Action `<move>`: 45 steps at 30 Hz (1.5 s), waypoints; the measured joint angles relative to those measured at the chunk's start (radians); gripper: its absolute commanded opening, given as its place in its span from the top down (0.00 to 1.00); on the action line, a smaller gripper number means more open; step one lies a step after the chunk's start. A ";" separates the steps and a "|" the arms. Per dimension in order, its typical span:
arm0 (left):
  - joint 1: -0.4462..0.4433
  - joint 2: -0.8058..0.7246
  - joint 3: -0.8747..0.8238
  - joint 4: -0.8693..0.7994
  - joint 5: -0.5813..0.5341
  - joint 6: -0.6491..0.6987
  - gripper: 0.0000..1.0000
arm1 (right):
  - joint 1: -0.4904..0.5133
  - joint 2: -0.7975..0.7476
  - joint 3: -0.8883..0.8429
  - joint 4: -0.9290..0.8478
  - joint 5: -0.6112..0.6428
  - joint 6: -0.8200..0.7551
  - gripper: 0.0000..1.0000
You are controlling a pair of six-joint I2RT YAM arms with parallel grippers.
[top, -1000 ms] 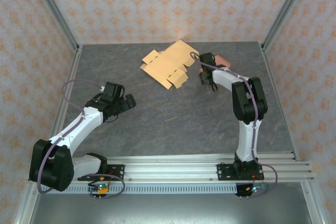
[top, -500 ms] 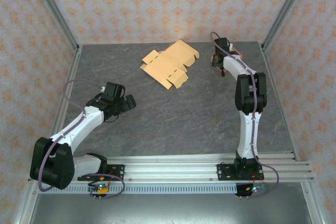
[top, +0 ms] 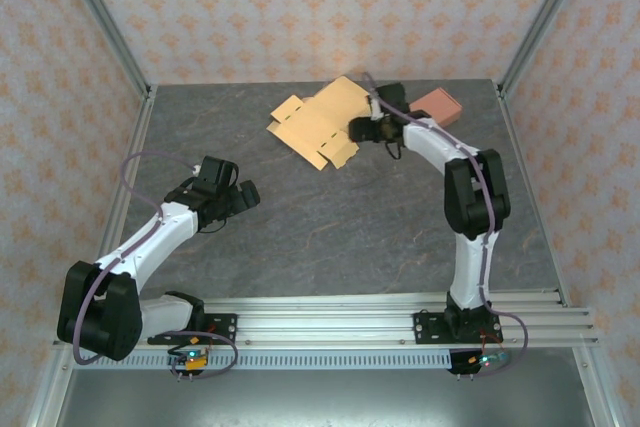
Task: Fold the paper box
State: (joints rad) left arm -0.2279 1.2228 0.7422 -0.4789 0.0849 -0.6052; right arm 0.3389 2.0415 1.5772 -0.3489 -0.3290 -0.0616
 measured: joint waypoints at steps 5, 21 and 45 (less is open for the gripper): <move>0.000 -0.033 -0.019 -0.002 0.004 0.000 0.01 | 0.029 0.065 0.037 -0.088 -0.057 -0.197 0.01; 0.000 -0.058 -0.049 -0.003 0.004 0.000 0.02 | 0.081 0.171 0.196 -0.166 -0.018 -0.453 0.01; 0.000 -0.058 -0.063 0.013 0.040 0.000 0.02 | -0.012 0.435 0.592 -0.515 -0.527 -0.281 0.22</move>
State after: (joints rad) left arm -0.2279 1.1648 0.6792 -0.4660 0.1249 -0.6056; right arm 0.3267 2.4767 2.1696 -0.8642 -0.8558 -0.3424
